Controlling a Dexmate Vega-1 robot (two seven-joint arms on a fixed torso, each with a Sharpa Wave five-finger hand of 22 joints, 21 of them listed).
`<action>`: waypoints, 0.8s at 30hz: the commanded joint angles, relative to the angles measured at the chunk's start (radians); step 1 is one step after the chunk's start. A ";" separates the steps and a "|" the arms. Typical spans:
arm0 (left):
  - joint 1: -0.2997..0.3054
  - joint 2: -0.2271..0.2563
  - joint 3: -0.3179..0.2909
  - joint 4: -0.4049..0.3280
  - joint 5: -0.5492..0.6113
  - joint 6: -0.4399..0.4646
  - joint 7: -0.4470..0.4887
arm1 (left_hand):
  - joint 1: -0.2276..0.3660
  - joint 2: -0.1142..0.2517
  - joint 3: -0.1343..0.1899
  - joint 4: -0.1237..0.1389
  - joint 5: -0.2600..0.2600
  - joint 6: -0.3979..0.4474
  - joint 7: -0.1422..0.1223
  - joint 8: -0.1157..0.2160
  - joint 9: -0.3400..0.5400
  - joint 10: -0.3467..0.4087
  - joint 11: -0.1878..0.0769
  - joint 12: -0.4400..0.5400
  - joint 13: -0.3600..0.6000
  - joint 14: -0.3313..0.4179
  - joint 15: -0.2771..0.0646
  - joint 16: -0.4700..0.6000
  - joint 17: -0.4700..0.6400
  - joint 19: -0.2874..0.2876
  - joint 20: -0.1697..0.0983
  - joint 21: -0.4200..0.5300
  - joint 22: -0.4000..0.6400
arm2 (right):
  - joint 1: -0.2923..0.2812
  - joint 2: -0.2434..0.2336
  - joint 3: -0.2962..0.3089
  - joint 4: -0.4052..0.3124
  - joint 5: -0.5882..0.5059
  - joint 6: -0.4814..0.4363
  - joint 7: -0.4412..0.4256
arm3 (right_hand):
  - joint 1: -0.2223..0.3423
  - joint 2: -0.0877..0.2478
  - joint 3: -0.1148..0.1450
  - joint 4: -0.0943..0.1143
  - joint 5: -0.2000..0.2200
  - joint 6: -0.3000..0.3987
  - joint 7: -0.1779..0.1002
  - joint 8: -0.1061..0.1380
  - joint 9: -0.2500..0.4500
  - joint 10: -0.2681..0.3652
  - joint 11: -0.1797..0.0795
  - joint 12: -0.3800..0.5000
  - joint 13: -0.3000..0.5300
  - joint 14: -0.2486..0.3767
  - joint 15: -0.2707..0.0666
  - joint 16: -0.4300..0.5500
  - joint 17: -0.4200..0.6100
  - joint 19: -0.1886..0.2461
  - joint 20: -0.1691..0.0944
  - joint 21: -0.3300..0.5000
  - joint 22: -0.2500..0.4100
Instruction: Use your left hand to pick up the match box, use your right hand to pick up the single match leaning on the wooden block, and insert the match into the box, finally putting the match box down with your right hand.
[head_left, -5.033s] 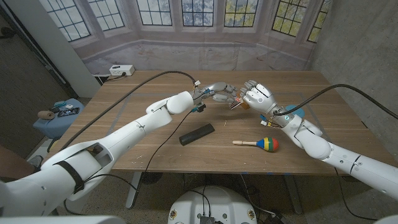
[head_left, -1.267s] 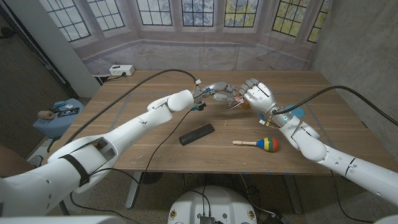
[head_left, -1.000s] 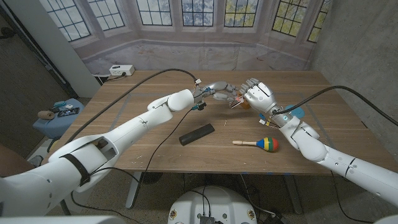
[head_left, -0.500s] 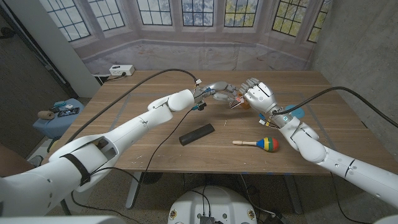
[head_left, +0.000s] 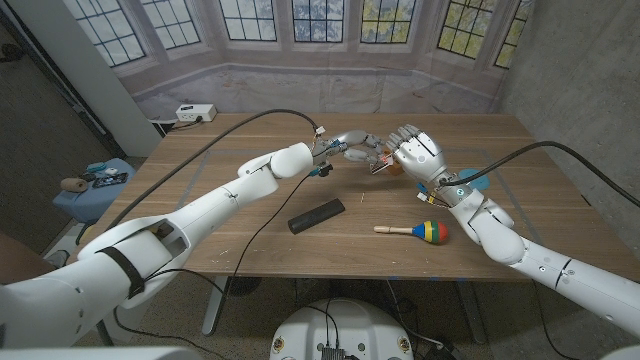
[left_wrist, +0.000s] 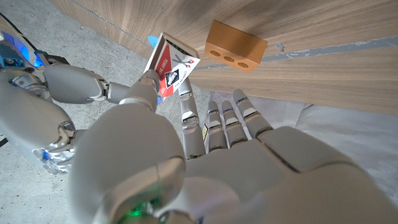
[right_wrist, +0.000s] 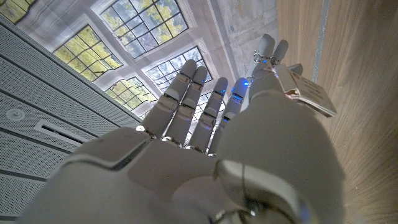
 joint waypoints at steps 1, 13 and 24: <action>0.017 0.012 -0.007 -0.032 0.006 0.019 0.006 | 0.005 0.001 0.003 -0.002 0.002 0.009 -0.005 0.004 0.002 -0.003 -0.002 -0.001 0.004 -0.003 0.002 0.004 0.003 -0.004 0.007 0.002 0.002 | -0.018 -0.009 0.011 -0.016 -0.001 -0.016 0.003 | 0.002 -0.003 -0.005 -0.004 0.007 -0.005 0.004 -0.001 0.000 -0.007 0.003 -0.001 0.003 -0.003 -0.143 0.002 0.003 -0.006 -0.032 -0.004 0.001; 0.033 0.024 -0.012 -0.062 0.011 0.031 0.011 | 0.006 0.002 0.003 -0.002 0.001 0.000 -0.009 0.002 0.003 -0.009 -0.001 -0.002 0.004 -0.006 0.004 0.003 0.003 -0.007 0.005 0.002 0.002 | -0.056 -0.015 0.042 -0.055 0.040 -0.035 0.026 | 0.000 -0.002 -0.006 -0.002 0.008 -0.010 0.003 -0.003 0.000 -0.014 0.002 -0.002 0.003 -0.006 -0.141 0.003 0.005 -0.008 -0.029 -0.005 0.001; 0.045 0.030 -0.016 -0.084 0.013 0.042 0.014 | 0.005 0.001 0.002 -0.001 0.000 0.000 -0.009 0.002 0.003 -0.010 0.001 -0.002 0.004 -0.008 0.005 0.003 0.003 -0.008 0.006 0.002 0.002 | -0.108 0.014 0.104 -0.109 0.176 -0.067 0.045 | -0.010 0.004 -0.009 0.005 0.007 -0.017 0.003 -0.006 0.000 -0.016 0.004 0.000 0.003 -0.011 -0.139 0.005 0.010 -0.010 -0.028 -0.006 0.001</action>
